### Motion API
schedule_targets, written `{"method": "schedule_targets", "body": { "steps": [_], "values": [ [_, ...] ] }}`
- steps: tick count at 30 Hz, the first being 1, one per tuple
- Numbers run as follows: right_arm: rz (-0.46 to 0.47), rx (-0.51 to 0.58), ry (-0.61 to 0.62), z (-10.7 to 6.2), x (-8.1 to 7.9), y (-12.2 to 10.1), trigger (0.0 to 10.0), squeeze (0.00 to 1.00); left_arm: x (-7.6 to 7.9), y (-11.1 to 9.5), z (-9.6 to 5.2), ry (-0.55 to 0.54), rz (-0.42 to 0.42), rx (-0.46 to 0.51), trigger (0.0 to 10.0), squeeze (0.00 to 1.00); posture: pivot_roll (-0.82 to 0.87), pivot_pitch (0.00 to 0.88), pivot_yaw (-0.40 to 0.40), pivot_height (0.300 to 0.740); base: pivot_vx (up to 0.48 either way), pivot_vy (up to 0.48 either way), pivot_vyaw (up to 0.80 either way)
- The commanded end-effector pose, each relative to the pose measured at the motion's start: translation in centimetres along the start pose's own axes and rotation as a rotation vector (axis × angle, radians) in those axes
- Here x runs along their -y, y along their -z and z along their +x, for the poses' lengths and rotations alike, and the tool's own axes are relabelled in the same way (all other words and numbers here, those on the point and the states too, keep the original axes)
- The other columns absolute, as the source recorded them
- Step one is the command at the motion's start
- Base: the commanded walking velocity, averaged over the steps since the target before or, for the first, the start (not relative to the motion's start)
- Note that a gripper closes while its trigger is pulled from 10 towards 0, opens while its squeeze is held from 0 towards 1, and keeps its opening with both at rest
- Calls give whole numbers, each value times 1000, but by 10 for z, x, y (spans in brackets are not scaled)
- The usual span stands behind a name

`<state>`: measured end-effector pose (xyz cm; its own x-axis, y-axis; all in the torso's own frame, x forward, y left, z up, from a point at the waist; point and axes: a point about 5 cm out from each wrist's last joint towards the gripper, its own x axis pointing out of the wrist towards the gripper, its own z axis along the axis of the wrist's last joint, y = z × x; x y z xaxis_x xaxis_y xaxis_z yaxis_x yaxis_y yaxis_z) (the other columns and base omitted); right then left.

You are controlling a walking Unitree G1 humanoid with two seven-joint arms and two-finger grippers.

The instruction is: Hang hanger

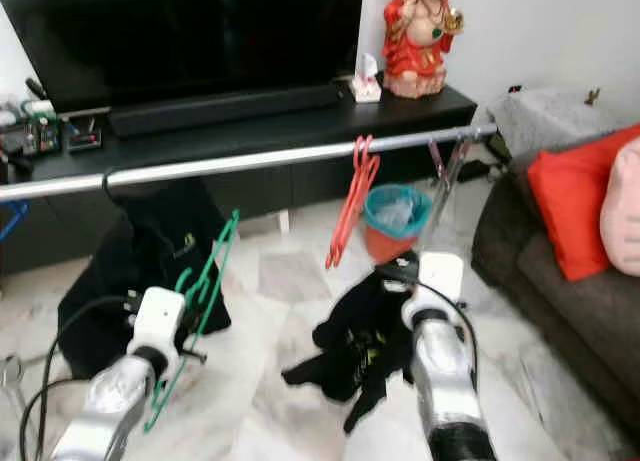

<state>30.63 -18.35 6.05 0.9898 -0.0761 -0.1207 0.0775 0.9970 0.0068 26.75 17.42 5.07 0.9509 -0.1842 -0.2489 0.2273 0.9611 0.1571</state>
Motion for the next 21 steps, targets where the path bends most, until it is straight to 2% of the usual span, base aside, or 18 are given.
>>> {"method": "schedule_targets", "body": {
  "steps": [1,6,11,21],
  "values": [
    [9,33,10,2,5,-8,10000,0,3,-4,2,15,7,13,10000,0,14,0,-7,740,0,0,0],
    [-2,31,5,2,4,-9,10000,0,3,-5,3,19,8,15,10000,0,17,0,-7,740,0,0,0],
    [-20,28,10,2,4,-8,10000,0,4,-7,3,21,1,22,10000,0,17,0,-6,740,-302,0,328],
    [-12,28,6,3,4,-8,10000,0,4,-8,4,21,6,23,10000,0,22,0,-8,740,-318,0,0]
  ]
}}
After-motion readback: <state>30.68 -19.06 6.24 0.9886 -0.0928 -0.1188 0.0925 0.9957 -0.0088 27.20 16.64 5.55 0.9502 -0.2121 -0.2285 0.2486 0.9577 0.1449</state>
